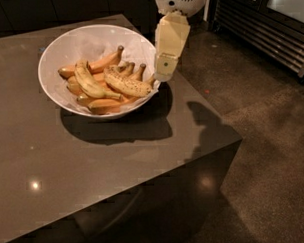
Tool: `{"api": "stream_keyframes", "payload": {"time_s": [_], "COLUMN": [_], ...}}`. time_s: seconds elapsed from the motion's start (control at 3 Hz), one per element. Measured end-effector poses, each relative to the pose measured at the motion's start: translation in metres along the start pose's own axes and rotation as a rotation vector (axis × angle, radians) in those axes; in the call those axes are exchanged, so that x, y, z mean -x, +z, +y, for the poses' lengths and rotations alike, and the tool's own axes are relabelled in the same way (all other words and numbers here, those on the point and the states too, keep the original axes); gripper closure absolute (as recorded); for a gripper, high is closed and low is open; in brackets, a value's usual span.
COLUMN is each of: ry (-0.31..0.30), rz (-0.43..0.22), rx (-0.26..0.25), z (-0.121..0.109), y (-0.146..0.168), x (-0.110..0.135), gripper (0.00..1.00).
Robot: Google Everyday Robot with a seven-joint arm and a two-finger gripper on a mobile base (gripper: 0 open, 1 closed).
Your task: Pick banana from white bowl
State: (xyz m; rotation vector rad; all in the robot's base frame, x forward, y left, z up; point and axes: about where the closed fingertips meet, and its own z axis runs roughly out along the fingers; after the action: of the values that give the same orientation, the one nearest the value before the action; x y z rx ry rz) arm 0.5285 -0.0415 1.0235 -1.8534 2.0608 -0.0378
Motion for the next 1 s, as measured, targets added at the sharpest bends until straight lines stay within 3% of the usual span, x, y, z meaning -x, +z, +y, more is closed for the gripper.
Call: {"api": "stream_keyframes", "payload": {"time_s": [0.33,1.0], "ry": [0.011,0.006], "rz": [0.008,0.034], "rx": [0.021,0.063], "z": [-0.010,-0.015], "y": [0.012,0.039], "x": [0.002,0.010], "gripper": [0.19,0.28]}}
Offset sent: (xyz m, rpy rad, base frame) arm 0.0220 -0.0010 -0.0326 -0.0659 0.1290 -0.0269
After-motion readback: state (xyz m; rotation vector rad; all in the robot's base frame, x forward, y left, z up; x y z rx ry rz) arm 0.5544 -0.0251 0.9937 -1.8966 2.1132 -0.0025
